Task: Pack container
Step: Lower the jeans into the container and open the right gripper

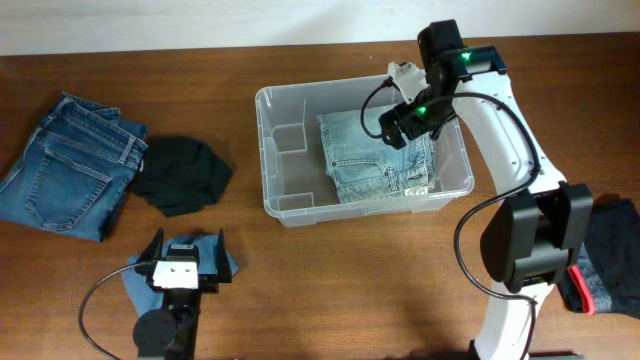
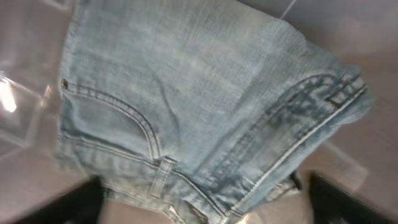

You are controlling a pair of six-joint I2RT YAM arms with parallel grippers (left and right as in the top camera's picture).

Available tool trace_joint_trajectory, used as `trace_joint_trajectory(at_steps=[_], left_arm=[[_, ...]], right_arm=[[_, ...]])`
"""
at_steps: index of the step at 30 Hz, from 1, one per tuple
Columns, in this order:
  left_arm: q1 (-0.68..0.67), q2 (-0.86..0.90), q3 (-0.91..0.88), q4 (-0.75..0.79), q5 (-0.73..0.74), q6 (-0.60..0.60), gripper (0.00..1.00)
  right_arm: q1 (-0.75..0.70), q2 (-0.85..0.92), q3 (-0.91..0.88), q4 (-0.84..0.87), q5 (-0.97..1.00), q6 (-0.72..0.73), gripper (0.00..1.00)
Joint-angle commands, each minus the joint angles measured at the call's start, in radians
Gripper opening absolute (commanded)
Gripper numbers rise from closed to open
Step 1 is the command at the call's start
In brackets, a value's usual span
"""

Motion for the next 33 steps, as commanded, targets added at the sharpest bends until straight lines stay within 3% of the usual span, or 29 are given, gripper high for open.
trace_joint_trajectory(at_steps=[1, 3, 17, 22, 27, 33], left_arm=[[0.006, -0.008, -0.007, 0.002, -0.007, 0.016, 1.0], [0.006, -0.008, -0.008, 0.002, -0.007, 0.016, 1.0], [0.006, -0.008, -0.007, 0.002, -0.007, 0.016, 1.0], [0.006, -0.008, -0.007, 0.002, -0.007, 0.016, 1.0], [0.006, -0.008, -0.007, 0.002, -0.006, 0.017, 1.0], [0.006, -0.008, -0.007, 0.002, -0.007, 0.016, 1.0]], right_arm=[[0.011, -0.019, 0.017, 0.014, -0.036, 0.08, 0.22], [0.011, 0.003, 0.013, 0.032, -0.032, 0.146, 0.04], [0.022, 0.253, -0.024, 0.079, 0.088, 0.231, 0.04], [0.023, 0.171, 0.032, 0.063, 0.084, 0.232, 0.04], [0.016, 0.019, 0.179, -0.058, 0.096, 0.266, 0.04], [-0.112, -0.158, 0.201, -0.211, 0.281, 0.469, 0.04]])
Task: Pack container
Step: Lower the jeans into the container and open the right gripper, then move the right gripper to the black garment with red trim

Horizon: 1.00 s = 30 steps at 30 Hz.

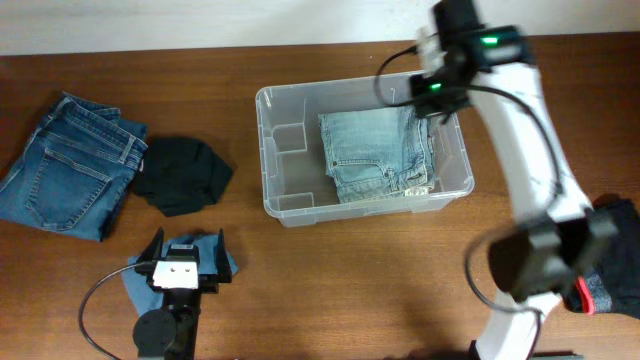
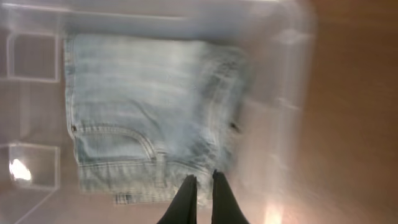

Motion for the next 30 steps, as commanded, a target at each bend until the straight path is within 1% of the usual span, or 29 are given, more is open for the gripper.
trace_joint_trajectory(at_steps=[1, 3, 6, 9, 10, 12, 13, 14, 16, 17, 19, 21, 22, 23, 24, 26, 30], left_arm=[[0.006, -0.008, -0.007, 0.002, -0.007, 0.017, 1.0], [0.006, -0.008, -0.007, 0.002, -0.007, 0.017, 1.0], [0.006, -0.008, -0.007, 0.002, -0.007, 0.016, 1.0], [0.006, -0.008, -0.007, 0.002, -0.007, 0.016, 1.0], [0.006, -0.008, -0.007, 0.002, -0.007, 0.016, 1.0], [0.006, -0.008, -0.007, 0.002, -0.007, 0.016, 1.0], [0.006, -0.008, -0.008, 0.002, -0.007, 0.017, 1.0], [0.006, -0.008, -0.007, 0.002, -0.007, 0.016, 1.0], [0.006, -0.008, -0.007, 0.002, -0.007, 0.016, 1.0], [0.006, -0.008, -0.007, 0.002, -0.007, 0.017, 1.0], [0.006, -0.008, -0.007, 0.002, -0.007, 0.016, 1.0], [0.006, -0.008, -0.007, 0.002, -0.007, 0.016, 1.0], [0.006, -0.008, -0.007, 0.002, -0.007, 0.016, 1.0], [0.006, -0.008, -0.007, 0.002, -0.006, 0.016, 1.0], [0.006, -0.008, -0.007, 0.002, -0.007, 0.016, 1.0], [0.006, -0.008, -0.007, 0.002, -0.007, 0.016, 1.0], [0.006, -0.008, -0.007, 0.002, -0.007, 0.017, 1.0]], right_arm=[[-0.123, -0.074, 0.011, -0.083, 0.117, 0.169, 0.05], [-0.221, -0.08, 0.011, -0.154, 0.122, 0.211, 0.08], [-0.327, -0.068, -0.008, -0.203, 0.149, 0.212, 0.12], [-0.435, -0.063, -0.079, -0.2, 0.196, 0.217, 0.2], [-0.491, -0.063, -0.136, -0.196, 0.235, 0.266, 0.22], [-0.537, -0.063, -0.193, -0.183, 0.248, 0.284, 0.24], [-0.568, -0.063, -0.243, -0.157, 0.248, 0.284, 0.3], [-0.584, -0.063, -0.278, -0.135, 0.248, 0.283, 0.4], [-0.612, -0.063, -0.381, -0.069, 0.267, 0.279, 0.69], [-0.621, -0.063, -0.43, -0.039, 0.272, 0.279, 0.77], [-0.633, -0.063, -0.535, 0.029, 0.272, 0.279, 0.84], [-0.639, -0.063, -0.631, 0.098, 0.272, 0.28, 0.94], [-0.639, -0.063, -0.657, 0.119, 0.272, 0.28, 0.96], [-0.64, -0.063, -0.722, 0.175, 0.283, 0.28, 1.0], [-0.64, -0.063, -0.739, 0.19, 0.288, 0.28, 0.99], [-0.64, -0.063, -0.826, 0.275, 0.301, 0.28, 0.99], [-0.64, -0.063, -0.921, 0.388, 0.308, 0.28, 0.98]])
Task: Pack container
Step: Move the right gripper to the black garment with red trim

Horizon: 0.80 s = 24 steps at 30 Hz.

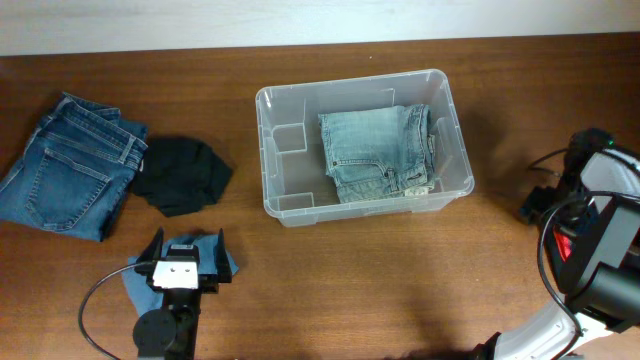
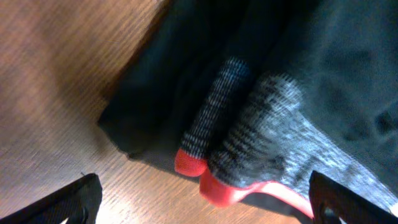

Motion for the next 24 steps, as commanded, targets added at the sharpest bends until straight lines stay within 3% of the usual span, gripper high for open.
trace_joint_trajectory(at_steps=[1, 14, 17, 24], left_arm=[[0.006, -0.008, -0.007, 0.002, -0.007, 0.016, 1.0], [0.006, -0.008, -0.007, 0.002, -0.007, 0.017, 1.0], [0.006, -0.008, -0.007, 0.002, -0.007, 0.016, 1.0], [0.006, -0.008, -0.007, 0.002, -0.007, 0.016, 1.0]], right_arm=[[-0.005, -0.005, -0.055, 0.058, 0.031, 0.009, 0.98], [-0.027, -0.005, -0.072, 0.165, -0.003, 0.009, 1.0], [-0.06, -0.005, -0.073, 0.167, -0.062, 0.009, 0.92], [-0.127, -0.005, -0.075, 0.166, -0.187, 0.008, 0.89]])
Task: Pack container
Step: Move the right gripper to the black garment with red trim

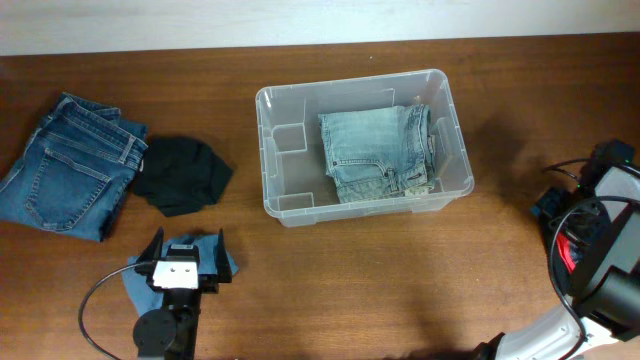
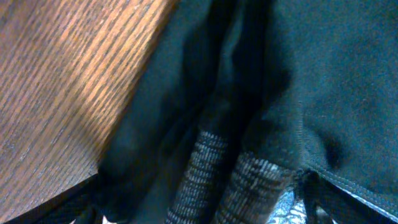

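A clear plastic container point(image 1: 280, 100) stands mid-table with folded light-blue jeans point(image 1: 375, 150) lying in its right half. At the table's right edge my right gripper point(image 1: 548, 206) is down on a dark garment point(image 2: 298, 81) with grey ribbed cuffs point(image 2: 249, 186). In the right wrist view the right gripper point(image 2: 199, 208) is open, its fingers wide apart at the lower corners with the cuffs between them. The left gripper point(image 1: 186, 243) rests open at the front left over a blue cloth point(image 1: 135, 285).
Folded dark-blue jeans point(image 1: 70, 165) and a black garment point(image 1: 180, 175) lie at the left of the table. The container's left half holds small moulded compartments point(image 1: 290, 140). The right arm's cables loop near the right edge.
The right gripper has come lower and closer onto the dark garment, so the cuffs' red trim has dropped out of the right wrist view. In the overhead view the arm has shifted slightly right.
The right gripper was open low over the light-blue jeans in the container. Then it stood shut above the container's right wall, with the jeans left inside. Then it was open over the dark garment at the right edge, and now it sits closer on it.
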You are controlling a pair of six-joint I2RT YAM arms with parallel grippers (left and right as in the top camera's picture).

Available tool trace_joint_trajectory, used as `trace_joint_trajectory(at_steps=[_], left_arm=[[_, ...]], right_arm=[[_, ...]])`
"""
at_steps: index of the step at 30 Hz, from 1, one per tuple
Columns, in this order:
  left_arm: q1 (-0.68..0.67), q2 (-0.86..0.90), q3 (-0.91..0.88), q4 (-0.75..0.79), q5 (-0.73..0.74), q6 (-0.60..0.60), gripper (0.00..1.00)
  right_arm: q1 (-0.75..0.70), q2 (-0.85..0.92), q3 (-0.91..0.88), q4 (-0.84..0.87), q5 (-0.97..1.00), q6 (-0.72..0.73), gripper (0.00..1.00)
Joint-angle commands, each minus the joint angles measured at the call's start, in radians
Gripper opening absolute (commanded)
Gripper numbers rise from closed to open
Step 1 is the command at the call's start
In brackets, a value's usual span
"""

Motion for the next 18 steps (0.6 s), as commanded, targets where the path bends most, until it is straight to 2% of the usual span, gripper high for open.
trace_joint_trajectory(at_steps=[1, 6, 13, 14, 16, 18], left_arm=[[0.006, -0.008, -0.007, 0.002, -0.007, 0.016, 1.0], [0.006, -0.008, -0.007, 0.002, -0.007, 0.017, 1.0], [0.006, -0.008, -0.007, 0.002, -0.007, 0.016, 1.0], [0.006, -0.008, -0.007, 0.002, -0.006, 0.017, 1.0], [0.006, -0.008, -0.007, 0.002, -0.007, 0.017, 1.0], [0.006, -0.008, -0.007, 0.002, -0.007, 0.016, 1.0]], right_arm=[[-0.021, 0.006, -0.025, -0.002, -0.067, 0.009, 0.83], [-0.02, 0.006, -0.027, -0.002, -0.068, 0.009, 0.42], [-0.021, 0.006, -0.027, 0.0, -0.142, 0.008, 0.31], [-0.021, 0.006, -0.027, -0.002, -0.156, 0.008, 0.19], [-0.021, 0.006, -0.027, -0.006, -0.161, 0.009, 0.09], [-0.02, 0.006, -0.027, -0.006, -0.168, 0.009, 0.05]])
